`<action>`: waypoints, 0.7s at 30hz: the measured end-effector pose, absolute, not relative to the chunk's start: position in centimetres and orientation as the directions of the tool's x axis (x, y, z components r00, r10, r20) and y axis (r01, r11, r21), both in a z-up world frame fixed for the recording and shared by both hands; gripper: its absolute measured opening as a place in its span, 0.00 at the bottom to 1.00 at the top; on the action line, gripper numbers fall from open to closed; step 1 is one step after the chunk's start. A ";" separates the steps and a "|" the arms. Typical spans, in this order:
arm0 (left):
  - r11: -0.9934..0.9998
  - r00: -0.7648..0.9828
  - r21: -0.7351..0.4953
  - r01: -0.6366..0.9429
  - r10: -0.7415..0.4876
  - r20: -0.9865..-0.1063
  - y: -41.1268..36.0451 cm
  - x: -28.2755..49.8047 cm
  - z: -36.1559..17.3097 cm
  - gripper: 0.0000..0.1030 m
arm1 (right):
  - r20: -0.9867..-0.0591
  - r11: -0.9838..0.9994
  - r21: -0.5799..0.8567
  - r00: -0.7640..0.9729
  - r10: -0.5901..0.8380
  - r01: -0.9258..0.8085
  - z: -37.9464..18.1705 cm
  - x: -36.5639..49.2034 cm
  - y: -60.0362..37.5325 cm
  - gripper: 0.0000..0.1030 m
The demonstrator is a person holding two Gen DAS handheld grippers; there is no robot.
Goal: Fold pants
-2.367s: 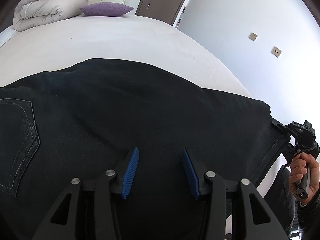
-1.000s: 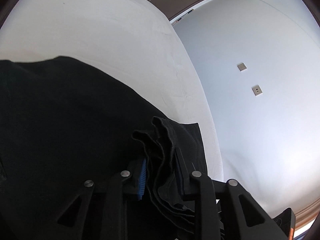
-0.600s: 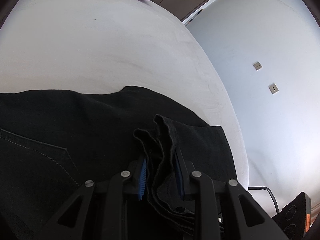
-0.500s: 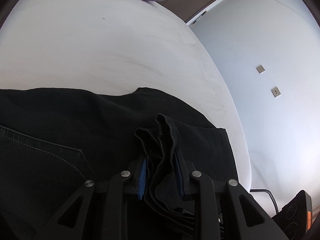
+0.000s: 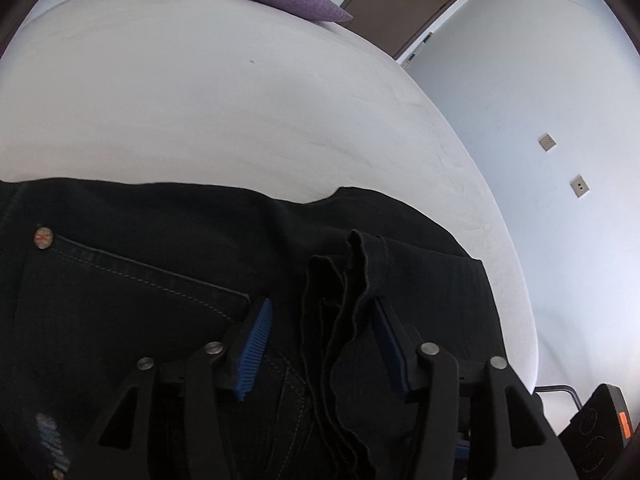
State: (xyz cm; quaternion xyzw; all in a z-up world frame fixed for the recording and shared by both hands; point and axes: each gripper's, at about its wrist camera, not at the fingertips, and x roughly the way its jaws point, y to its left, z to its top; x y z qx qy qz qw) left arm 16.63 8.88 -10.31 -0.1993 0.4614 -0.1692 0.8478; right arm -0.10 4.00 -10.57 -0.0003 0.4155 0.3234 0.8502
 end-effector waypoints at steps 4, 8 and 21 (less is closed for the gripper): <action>0.946 0.612 -0.318 0.060 -0.286 -0.737 8.7 14.1 -8.0 0.59 | -0.671 0.715 0.405 0.347 0.655 -0.570 -9.8 -3.9 0.1 0.73; 0.993 0.658 -0.078 0.089 -0.117 -0.743 5.4 11.0 -7.3 0.59 | -0.548 0.620 0.650 0.295 0.783 -0.439 -8.0 -1.6 -6.8 0.53; 0.991 0.610 0.106 0.080 0.035 -0.792 1.5 10.5 -10.9 0.62 | -0.492 0.518 0.854 0.379 0.784 0.037 -14.6 11.6 -24.5 0.36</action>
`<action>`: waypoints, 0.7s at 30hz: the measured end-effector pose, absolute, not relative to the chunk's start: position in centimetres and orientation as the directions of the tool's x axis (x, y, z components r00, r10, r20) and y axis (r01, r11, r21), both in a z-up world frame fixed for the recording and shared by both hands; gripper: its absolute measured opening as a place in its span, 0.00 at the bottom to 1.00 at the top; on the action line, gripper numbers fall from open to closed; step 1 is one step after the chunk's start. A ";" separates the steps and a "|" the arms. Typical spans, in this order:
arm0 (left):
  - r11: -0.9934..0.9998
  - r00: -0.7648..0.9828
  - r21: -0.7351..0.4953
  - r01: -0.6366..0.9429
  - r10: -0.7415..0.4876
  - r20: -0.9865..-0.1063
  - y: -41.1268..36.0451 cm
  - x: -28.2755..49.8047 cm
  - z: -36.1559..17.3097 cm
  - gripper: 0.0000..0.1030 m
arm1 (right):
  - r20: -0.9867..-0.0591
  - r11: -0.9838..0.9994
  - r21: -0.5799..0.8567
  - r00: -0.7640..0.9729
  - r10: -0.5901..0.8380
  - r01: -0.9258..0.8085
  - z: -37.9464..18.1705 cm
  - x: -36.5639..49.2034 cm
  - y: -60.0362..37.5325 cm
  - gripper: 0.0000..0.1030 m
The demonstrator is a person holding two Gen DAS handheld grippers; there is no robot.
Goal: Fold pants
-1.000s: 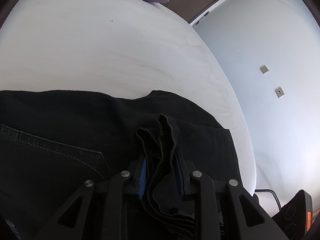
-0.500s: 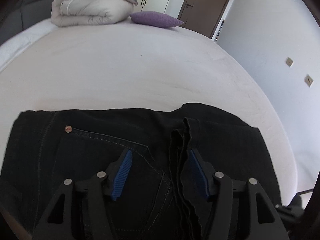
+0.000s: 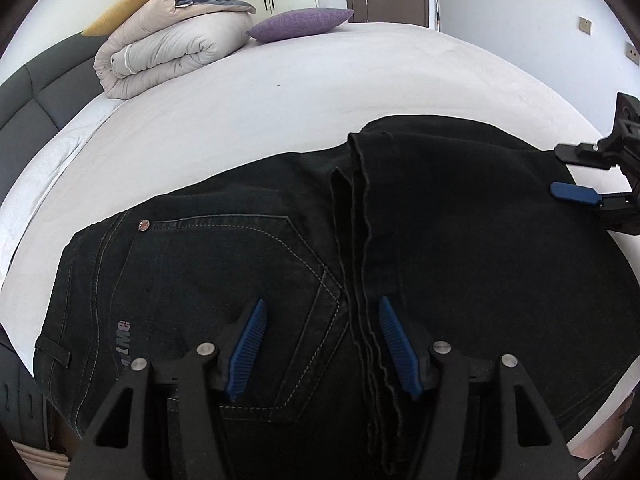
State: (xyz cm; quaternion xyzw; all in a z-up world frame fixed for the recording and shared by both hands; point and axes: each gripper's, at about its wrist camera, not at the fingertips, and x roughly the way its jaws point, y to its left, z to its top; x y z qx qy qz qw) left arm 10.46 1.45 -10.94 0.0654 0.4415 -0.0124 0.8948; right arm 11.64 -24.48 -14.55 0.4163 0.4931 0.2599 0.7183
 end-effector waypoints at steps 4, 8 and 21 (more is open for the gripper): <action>0.992 0.609 0.099 0.076 0.033 -0.792 0.7 11.0 -11.1 0.62 | -0.510 0.542 0.840 0.344 0.788 0.004 -15.6 9.2 -25.9 0.32; 0.993 0.611 0.097 0.074 0.032 -0.791 0.6 10.9 -11.3 0.62 | -0.564 0.595 0.803 0.276 0.778 -0.035 -16.3 8.3 -24.8 0.32; 0.995 0.617 0.070 0.069 0.013 -0.787 1.4 10.7 -11.3 0.62 | -0.588 0.607 0.795 0.233 0.775 -0.013 -17.4 0.6 -21.1 0.00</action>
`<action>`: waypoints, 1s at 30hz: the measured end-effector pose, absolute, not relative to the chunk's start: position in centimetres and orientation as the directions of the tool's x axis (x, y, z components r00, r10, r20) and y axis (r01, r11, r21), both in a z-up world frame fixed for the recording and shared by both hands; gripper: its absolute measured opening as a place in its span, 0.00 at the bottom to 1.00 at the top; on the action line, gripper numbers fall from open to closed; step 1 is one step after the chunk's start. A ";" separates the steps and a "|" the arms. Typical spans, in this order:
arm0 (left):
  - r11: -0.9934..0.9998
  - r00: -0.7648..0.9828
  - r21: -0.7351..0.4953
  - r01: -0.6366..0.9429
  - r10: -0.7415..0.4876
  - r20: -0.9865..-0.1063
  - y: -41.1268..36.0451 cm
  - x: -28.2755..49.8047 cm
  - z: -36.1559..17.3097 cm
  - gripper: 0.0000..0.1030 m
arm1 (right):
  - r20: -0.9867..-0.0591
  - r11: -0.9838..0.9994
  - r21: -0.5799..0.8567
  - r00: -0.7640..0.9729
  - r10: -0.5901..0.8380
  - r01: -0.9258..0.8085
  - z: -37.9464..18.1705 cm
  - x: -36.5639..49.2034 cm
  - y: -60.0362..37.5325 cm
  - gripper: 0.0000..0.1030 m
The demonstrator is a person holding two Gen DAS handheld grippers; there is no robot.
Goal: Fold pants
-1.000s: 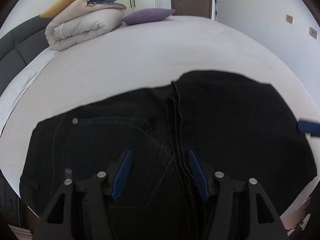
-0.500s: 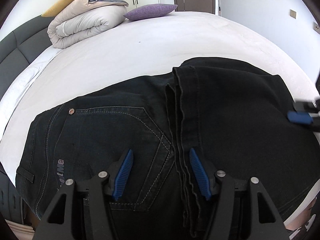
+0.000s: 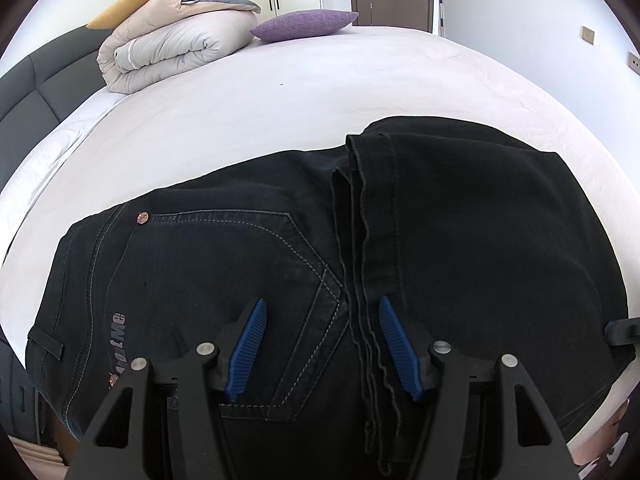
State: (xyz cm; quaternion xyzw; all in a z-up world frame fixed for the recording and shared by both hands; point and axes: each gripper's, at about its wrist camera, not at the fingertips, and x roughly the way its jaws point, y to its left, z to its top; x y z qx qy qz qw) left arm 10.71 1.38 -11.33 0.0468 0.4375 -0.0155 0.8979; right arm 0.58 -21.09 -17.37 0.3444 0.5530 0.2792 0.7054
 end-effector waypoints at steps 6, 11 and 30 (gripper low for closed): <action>0.992 0.647 -0.116 0.048 -0.119 -0.753 4.1 8.6 -10.4 0.61 | -0.554 0.584 0.810 0.264 0.790 -0.050 -18.2 2.4 -19.6 0.00; 0.896 0.753 -0.428 -0.121 -0.198 -0.628 11.4 3.1 -9.0 0.86 | -0.549 0.587 0.807 0.285 0.786 -0.064 -18.0 2.2 -19.8 0.00; 0.389 0.878 -0.837 -0.384 -0.127 -0.462 28.1 -2.4 -16.2 0.89 | -0.463 0.517 0.851 0.341 0.819 -0.087 -15.8 2.5 -18.8 0.36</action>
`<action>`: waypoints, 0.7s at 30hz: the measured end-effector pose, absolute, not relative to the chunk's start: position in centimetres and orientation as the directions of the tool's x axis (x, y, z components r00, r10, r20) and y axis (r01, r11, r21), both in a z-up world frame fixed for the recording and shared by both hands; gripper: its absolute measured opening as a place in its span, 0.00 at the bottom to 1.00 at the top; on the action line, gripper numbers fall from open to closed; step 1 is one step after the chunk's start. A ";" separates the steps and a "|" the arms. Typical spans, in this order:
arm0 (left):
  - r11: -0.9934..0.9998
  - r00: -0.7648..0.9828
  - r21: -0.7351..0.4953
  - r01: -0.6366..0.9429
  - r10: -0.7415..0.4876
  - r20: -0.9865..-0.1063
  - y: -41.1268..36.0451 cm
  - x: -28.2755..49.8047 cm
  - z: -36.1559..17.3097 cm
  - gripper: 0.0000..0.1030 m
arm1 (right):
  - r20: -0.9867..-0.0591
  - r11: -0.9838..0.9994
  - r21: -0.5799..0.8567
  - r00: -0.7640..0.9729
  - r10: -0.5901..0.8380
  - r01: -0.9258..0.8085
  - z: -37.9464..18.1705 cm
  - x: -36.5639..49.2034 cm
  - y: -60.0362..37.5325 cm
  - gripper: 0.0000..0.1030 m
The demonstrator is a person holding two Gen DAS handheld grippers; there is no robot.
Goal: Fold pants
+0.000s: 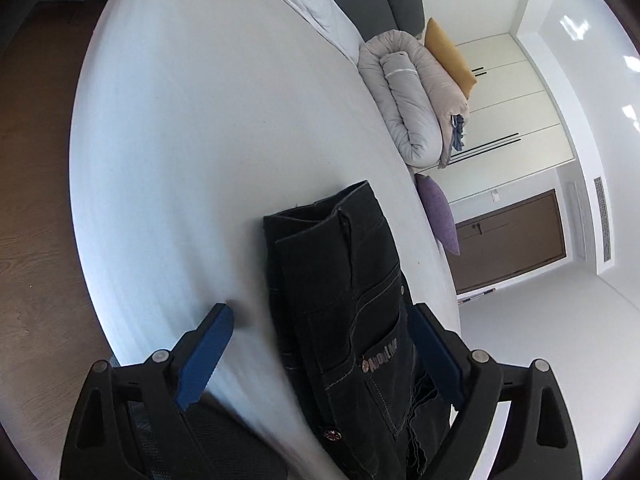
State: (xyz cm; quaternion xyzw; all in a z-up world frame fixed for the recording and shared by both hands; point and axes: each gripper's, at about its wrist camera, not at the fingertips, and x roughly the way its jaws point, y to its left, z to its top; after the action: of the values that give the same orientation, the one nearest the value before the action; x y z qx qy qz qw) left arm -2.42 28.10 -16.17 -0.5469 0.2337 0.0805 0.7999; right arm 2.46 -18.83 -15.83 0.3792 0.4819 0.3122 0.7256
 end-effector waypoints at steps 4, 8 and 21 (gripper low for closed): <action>0.349 0.887 -0.862 -0.367 -0.149 -0.438 28.8 -1.4 -16.5 0.97 | -0.436 0.496 0.861 0.339 0.833 -0.112 -15.1 2.7 -18.0 0.52; 0.349 0.898 -0.873 -0.340 -0.155 -0.412 29.3 -1.5 -15.4 0.86 | -0.400 0.458 0.881 0.335 0.853 -0.115 -14.5 2.8 -18.3 0.52; 0.281 0.902 -0.910 -0.305 -0.222 -0.371 30.3 -0.1 -16.5 0.85 | -0.387 0.447 0.881 0.308 0.869 -0.152 -12.9 3.1 -17.1 0.52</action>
State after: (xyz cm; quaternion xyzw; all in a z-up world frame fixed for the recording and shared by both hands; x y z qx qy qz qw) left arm -0.13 30.32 -16.46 -0.5990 0.2199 0.0267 0.7695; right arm 3.06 -17.07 -12.91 0.3844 0.4661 0.3588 0.7115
